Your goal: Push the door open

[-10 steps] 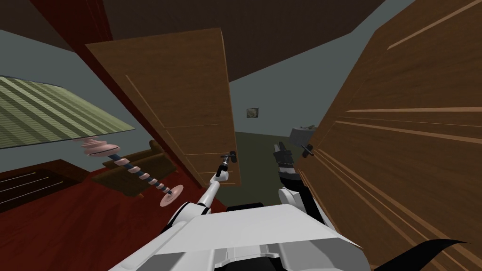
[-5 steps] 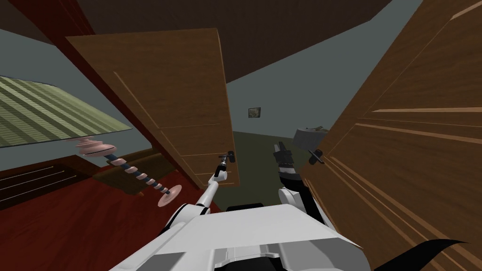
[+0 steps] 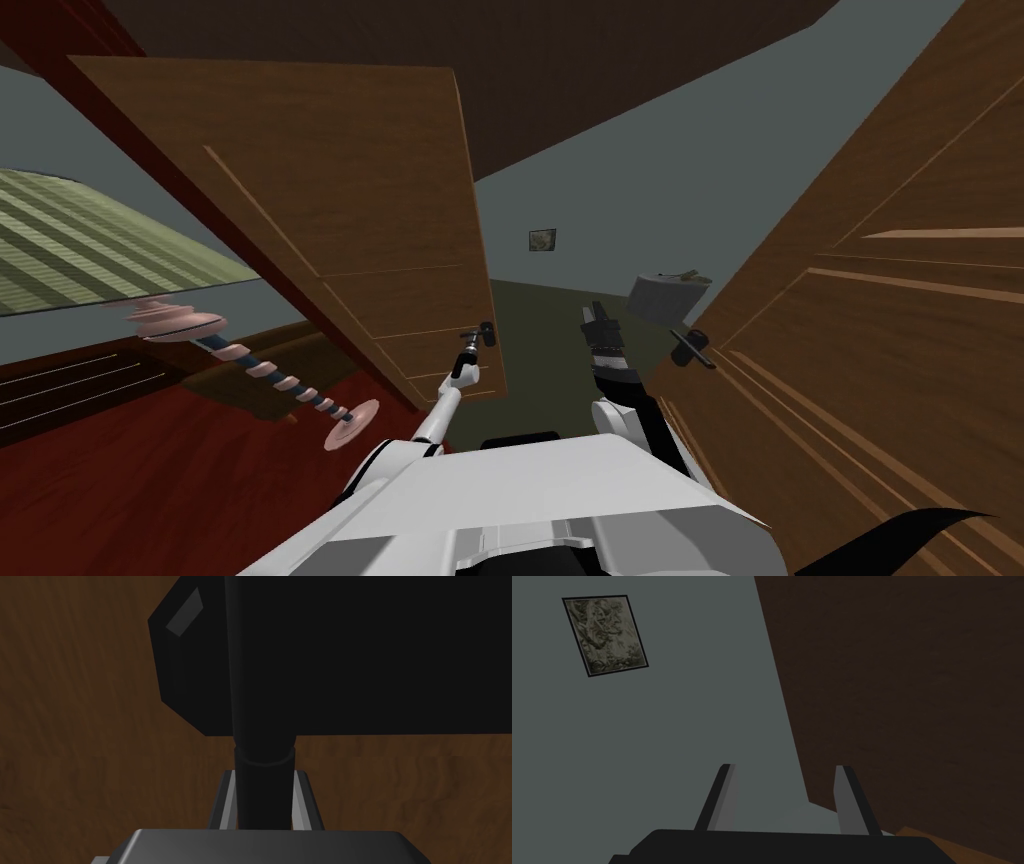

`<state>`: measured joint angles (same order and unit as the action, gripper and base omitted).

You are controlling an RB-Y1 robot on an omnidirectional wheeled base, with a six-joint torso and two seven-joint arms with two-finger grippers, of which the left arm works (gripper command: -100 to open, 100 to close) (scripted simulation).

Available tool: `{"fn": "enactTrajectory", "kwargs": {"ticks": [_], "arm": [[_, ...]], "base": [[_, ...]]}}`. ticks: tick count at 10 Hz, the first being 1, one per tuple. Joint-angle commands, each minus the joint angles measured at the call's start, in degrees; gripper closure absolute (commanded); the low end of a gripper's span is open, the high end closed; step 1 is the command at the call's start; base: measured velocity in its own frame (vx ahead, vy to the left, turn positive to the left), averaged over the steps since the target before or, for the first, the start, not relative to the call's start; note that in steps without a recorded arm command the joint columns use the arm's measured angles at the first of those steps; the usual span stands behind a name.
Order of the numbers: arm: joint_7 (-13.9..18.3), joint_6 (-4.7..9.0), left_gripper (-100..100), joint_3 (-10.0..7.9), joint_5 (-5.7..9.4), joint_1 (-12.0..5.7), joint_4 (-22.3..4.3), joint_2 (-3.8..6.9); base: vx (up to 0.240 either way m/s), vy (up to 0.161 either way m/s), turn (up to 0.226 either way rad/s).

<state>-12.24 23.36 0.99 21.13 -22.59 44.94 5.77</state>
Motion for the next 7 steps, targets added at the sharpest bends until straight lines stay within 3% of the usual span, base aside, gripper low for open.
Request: {"fn": "enactTrajectory", "kwargs": {"ticks": [1, 7], "arm": [[0.14, 1.14, 100, -0.39, 0.16, -1.32, -1.84, 0.49], [-1.29, 1.58, 100, -4.32, 1.80, -1.04, -2.47, 2.12]], "base": [[0.126, -0.040, 0.025], [0.190, -0.091, 0.060]]}}
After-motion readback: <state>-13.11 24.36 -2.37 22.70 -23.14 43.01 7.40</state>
